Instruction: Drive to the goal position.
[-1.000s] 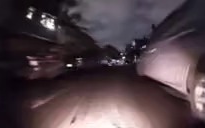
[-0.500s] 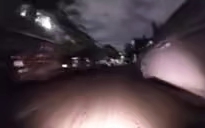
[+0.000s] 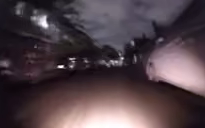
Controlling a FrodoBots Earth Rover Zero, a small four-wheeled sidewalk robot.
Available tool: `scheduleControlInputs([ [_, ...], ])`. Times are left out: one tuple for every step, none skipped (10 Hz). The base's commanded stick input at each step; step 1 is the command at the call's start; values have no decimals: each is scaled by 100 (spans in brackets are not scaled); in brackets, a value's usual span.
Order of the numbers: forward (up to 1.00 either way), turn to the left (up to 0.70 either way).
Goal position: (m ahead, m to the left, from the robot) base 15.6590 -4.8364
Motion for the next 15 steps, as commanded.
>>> scheduleControlInputs([
  [100, 0],
  [100, -21],
  [100, -27],
  [100, -10],
  [100, 0],
  [100, 0],
  [100, 0],
  [100, -12],
  [100, -18],
  [100, 0],
  [100, 0],
  [100, 0],
  [100, 0],
  [100, 0],
  [100, -10],
])
